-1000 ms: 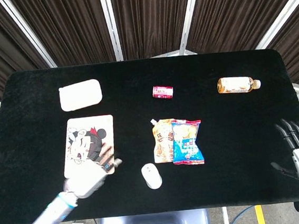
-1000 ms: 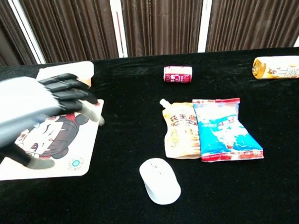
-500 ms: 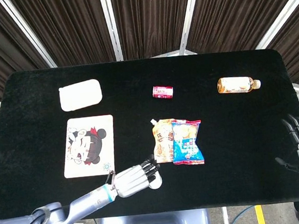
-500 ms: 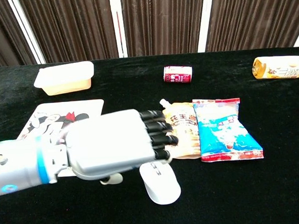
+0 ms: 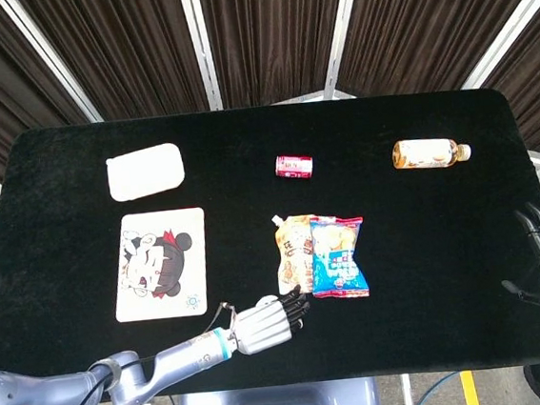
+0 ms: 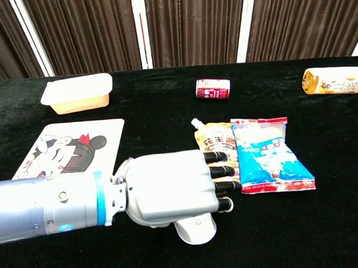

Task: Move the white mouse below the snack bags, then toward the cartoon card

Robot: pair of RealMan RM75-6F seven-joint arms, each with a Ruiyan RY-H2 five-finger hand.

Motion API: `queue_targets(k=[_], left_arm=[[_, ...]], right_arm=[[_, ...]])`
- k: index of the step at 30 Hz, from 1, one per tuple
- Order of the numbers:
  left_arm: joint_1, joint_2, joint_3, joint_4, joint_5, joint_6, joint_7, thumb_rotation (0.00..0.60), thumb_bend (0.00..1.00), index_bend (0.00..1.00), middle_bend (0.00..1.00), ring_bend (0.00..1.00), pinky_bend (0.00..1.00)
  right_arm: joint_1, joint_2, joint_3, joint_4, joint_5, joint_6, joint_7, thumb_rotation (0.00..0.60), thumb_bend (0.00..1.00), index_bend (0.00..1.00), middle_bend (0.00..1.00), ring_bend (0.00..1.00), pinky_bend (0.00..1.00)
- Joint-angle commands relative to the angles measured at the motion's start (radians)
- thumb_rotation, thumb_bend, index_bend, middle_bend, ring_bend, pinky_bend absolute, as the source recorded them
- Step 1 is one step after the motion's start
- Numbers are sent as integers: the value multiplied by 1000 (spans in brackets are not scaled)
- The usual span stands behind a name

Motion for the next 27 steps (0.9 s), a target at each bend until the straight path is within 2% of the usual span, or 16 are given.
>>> queue_targets(k=[1, 5, 7, 13, 20, 27], left_arm=[[-16, -13, 11, 16, 2, -14, 8, 600, 4, 355, 196, 155, 187], [-44, -18, 49, 45, 39, -10, 9, 600, 14, 480, 388, 316, 316], [-59, -15, 69, 64, 62, 9, -18, 600, 19, 532, 430, 355, 343], [-97, 15, 110, 110, 128, 95, -83, 600, 26, 606, 472, 390, 370], [-161, 110, 193, 179, 268, 268, -219, 600, 27, 652, 495, 408, 390], [-211, 214, 303, 355, 416, 457, -355, 600, 28, 680, 509, 422, 415]], right_arm=[[-2, -1, 4, 2, 1, -2, 0, 600, 0, 4, 0, 0, 0], [-7, -1, 11, 6, 1, -4, -1, 600, 0, 4, 0, 0, 0], [-9, -1, 15, 7, 0, -5, -1, 600, 0, 4, 0, 0, 0], [-14, -3, 24, 8, -2, -11, -3, 600, 0, 4, 0, 0, 0], [-16, -12, 29, 12, -3, -29, -23, 600, 0, 4, 0, 0, 0], [-17, -22, 31, 10, -1, -44, -48, 600, 0, 4, 0, 0, 0]])
